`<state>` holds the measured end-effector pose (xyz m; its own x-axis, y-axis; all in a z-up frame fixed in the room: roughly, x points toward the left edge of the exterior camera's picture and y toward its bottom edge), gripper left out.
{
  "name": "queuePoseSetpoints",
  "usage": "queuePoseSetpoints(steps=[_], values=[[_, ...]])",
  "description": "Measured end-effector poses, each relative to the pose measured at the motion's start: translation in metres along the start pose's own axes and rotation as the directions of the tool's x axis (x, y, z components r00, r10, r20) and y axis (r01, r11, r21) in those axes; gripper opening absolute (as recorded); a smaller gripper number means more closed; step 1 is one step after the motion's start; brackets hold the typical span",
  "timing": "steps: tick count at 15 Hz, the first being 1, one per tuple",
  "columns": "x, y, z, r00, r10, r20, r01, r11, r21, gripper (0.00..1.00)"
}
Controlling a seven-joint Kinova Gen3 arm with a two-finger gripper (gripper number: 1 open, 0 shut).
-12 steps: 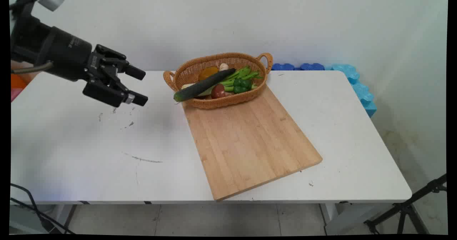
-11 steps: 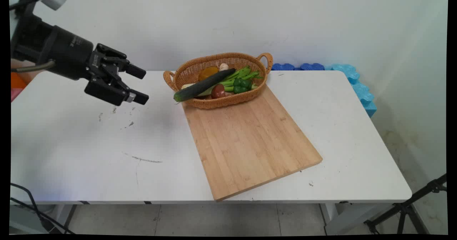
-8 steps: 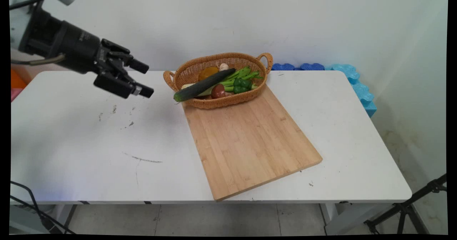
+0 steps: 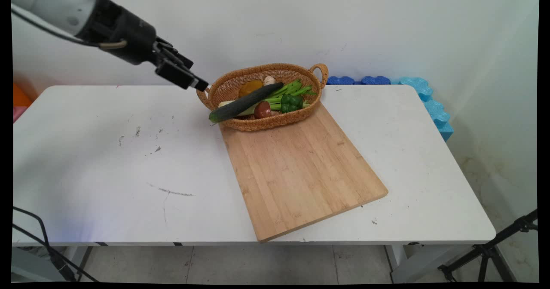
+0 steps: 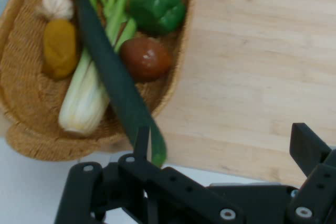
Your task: Pick up the cucumber from the vegetable basket
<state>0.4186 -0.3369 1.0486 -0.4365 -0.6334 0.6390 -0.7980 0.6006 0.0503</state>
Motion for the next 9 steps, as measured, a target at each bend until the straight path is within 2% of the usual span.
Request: queuePoseSetpoints(steps=[4,9], values=[[0.018,-0.012,0.028,0.992,-0.114,0.055,0.110,0.991,0.071,1.00],[0.035,-0.022,0.068,0.962,-0.250,0.112,0.233,0.961,0.150,1.00]])
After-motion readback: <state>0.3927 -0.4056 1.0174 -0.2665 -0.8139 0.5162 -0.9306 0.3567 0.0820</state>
